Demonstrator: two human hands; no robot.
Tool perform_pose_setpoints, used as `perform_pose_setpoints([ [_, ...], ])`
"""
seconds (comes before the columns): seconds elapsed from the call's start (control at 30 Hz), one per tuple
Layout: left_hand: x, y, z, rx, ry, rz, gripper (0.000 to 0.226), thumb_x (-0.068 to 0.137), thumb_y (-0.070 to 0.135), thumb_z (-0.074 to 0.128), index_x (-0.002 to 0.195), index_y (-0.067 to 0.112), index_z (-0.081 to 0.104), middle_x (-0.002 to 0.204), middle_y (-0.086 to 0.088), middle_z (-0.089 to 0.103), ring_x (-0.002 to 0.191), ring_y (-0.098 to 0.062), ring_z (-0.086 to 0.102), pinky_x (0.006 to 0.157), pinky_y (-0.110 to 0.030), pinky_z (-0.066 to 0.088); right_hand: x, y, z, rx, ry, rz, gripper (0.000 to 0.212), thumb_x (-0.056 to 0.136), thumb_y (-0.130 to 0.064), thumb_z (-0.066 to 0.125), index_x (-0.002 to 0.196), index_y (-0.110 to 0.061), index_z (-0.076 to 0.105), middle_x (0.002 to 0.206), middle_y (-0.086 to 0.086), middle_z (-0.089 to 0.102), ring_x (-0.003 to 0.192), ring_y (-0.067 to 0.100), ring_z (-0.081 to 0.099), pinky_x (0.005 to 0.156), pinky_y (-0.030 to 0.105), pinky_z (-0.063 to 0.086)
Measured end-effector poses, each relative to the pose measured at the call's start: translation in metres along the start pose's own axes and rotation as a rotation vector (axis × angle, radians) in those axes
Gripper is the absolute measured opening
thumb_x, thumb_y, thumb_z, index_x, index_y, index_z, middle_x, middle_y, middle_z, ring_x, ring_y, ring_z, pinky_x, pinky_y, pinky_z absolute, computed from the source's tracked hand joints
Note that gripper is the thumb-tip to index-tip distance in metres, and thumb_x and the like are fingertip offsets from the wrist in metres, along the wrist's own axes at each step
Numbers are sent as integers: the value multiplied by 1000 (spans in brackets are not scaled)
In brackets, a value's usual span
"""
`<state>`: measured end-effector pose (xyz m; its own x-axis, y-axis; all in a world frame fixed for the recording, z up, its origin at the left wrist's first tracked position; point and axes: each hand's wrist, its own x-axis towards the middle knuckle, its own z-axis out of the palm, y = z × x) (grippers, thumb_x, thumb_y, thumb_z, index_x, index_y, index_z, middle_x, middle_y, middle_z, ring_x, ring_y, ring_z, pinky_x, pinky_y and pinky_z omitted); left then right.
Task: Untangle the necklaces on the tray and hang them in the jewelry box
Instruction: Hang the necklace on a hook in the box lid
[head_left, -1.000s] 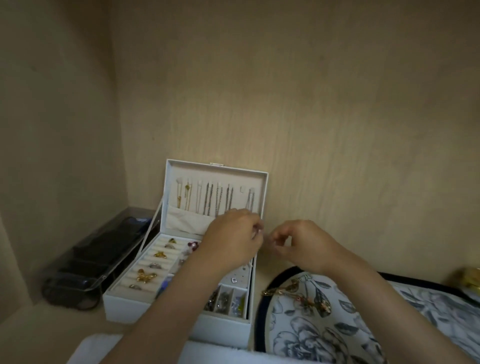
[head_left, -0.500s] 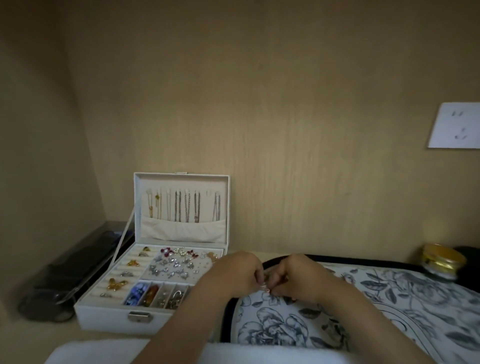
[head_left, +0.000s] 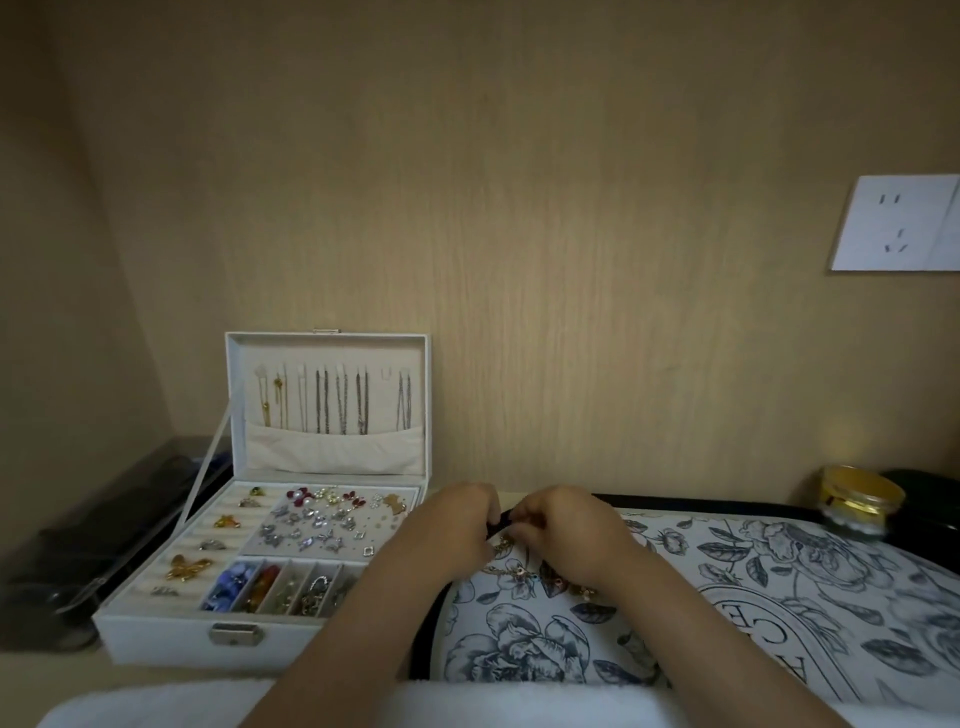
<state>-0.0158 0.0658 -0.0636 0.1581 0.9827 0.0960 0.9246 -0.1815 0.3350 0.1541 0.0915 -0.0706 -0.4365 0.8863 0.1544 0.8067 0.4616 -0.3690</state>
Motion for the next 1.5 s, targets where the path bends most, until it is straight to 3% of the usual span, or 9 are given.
perform_pose_setpoints([
  [0.3, 0, 3, -5, -131, 32, -37, 29, 91, 22, 65, 119, 18, 65, 113, -1, 64, 99, -15, 62, 90, -36, 53, 7, 0, 4, 118, -67, 35, 16, 92, -33, 61, 81, -27, 70, 77, -8, 72, 72, 9, 68, 70, 34, 59],
  [0.47, -3, 10, -19, -456, 99, -93, 5, 85, 23, 73, 88, 26, 76, 77, 4, 74, 78, -13, 71, 76, -29, 56, 4, -10, -19, 658, 80, 78, 9, 93, -16, 67, 85, -16, 73, 75, -5, 69, 58, -3, 58, 55, 14, 46],
  [0.57, -4, 9, -27, -606, 156, -94, 11, 84, 20, 75, 76, 28, 74, 63, 6, 72, 68, -9, 70, 73, -24, 55, 0, -17, -27, 874, 56, 130, 11, 89, -9, 67, 80, -13, 71, 72, 4, 66, 48, 6, 51, 44, 19, 36],
  [0.87, -8, 21, -42, -880, 12, -73, 21, 95, 15, 53, 78, 11, 64, 72, -1, 65, 75, -15, 59, 75, -32, 46, -1, -22, -27, 1099, -21, 155, 24, 101, -21, 45, 99, -5, 62, 94, 13, 73, 92, 26, 68, 91, 42, 50],
  [1.03, -12, 16, -57, -949, 85, -71, 20, 99, 18, 51, 83, 14, 61, 53, 4, 43, 54, -13, 49, 57, -22, 40, -7, -29, -34, 1428, -111, 67, 14, 101, -23, 52, 96, -9, 52, 67, 7, 51, 62, 22, 50, 69, 35, 52],
  [1.17, -18, 5, -73, -1027, 99, -65, 17, 99, 17, 53, 86, 11, 63, 52, 2, 38, 50, -17, 48, 53, -26, 40, -8, -36, -38, 1068, -60, 88, 21, 98, -26, 61, 102, -7, 67, 60, -2, 46, 47, 11, 34, 45, 23, 30],
  [1.3, -23, -9, -89, -921, 211, -49, 17, 97, 19, 57, 88, 10, 68, 55, 4, 45, 44, -11, 40, 46, -23, 32, -1, -51, -39, 980, 77, 92, 20, 98, -21, 62, 90, -7, 74, 55, -2, 48, 40, 4, 37, 41, 16, 30],
  [1.43, -25, -32, -104, -724, 362, -38, 13, 91, 25, 66, 83, 20, 75, 64, 19, 65, 57, 3, 57, 64, -23, 43, 11, -68, -47, 840, 196, 71, 19, 95, -22, 66, 84, -9, 75, 50, -11, 56, 41, 3, 48, 45, 10, 36],
  [1.5, -26, -45, -107, -654, 411, -46, 12, 90, 29, 69, 81, 26, 75, 80, 6, 71, 80, -11, 67, 80, -31, 52, 21, -78, -48, 786, 275, 56, 19, 92, -24, 70, 82, -10, 76, 67, -5, 71, 57, 9, 64, 54, 12, 45],
])
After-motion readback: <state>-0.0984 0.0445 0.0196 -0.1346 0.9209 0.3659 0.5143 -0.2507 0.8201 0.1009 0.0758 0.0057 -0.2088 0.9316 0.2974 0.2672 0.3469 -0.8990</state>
